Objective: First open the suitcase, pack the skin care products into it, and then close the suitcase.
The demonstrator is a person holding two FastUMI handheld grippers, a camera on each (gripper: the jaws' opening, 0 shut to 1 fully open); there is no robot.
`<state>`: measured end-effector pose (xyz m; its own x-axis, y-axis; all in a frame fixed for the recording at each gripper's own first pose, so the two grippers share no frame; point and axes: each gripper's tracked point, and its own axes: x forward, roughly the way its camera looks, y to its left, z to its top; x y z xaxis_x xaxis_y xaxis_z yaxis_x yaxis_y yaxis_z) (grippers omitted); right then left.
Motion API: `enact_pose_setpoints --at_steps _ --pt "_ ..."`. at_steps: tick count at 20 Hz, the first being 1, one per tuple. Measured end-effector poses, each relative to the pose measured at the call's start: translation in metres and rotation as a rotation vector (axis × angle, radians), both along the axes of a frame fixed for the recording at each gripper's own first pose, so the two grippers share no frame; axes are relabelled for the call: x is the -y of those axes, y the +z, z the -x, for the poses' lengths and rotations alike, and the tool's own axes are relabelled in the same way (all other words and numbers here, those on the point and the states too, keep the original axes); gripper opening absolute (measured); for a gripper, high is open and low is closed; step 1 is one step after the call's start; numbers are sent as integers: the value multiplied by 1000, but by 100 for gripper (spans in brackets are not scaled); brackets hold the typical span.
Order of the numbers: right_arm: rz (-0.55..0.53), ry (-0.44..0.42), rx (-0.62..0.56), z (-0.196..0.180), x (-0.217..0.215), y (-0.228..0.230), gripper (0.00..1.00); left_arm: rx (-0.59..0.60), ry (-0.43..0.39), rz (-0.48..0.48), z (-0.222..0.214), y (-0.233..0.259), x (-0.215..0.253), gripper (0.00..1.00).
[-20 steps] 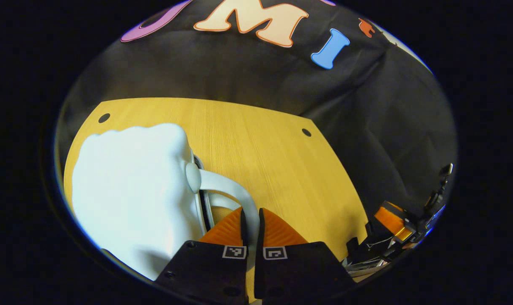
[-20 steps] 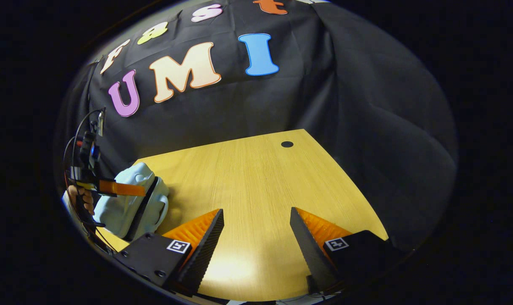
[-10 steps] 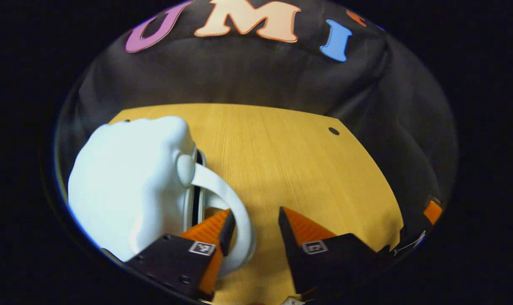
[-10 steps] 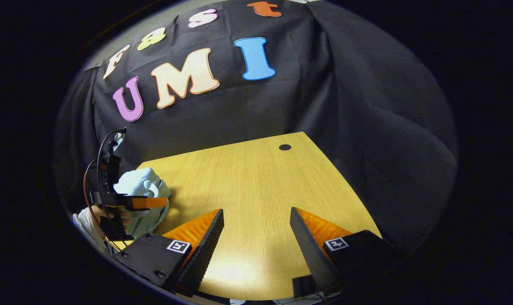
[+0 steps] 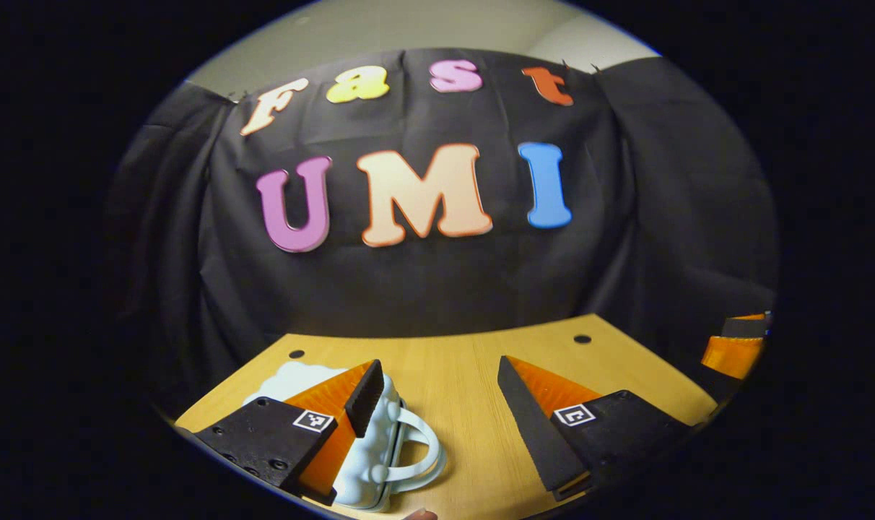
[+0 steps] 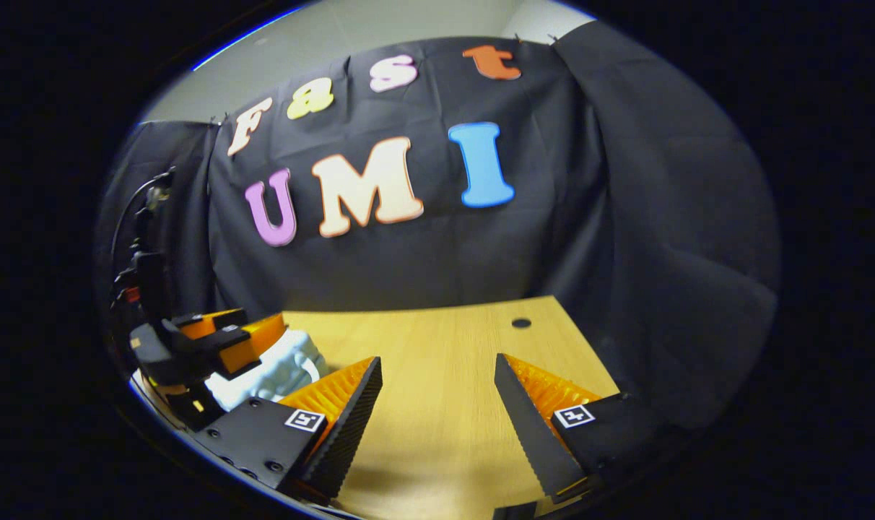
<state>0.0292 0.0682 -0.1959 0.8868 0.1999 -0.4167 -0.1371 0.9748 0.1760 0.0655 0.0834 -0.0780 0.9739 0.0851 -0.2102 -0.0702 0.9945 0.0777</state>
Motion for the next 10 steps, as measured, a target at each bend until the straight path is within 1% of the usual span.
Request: enact_pose_setpoints --at_steps 1,2,3,4,6,7,8,10 --pt "-9 -14 32 0 -3 14 99 63 10 18 10 27 -3 95" --pt "-20 -27 52 0 -8 25 96 110 1 34 19 53 -6 95" --pt "-31 -37 68 0 -13 34 99 141 -11 43 28 74 -10 94" --pt "-37 -42 87 1 -18 42 99 159 -20 39 37 89 -13 94" --pt "-25 -57 135 2 -24 60 99 181 -12 15 53 110 -22 94" --pt "-20 -57 147 5 -27 68 99 186 -17 19 57 115 -19 94" --pt "-22 -61 162 9 -31 78 96 182 -32 30 61 117 -17 94" --pt "-20 -77 214 15 -34 102 98 169 -65 46 60 116 -18 93"
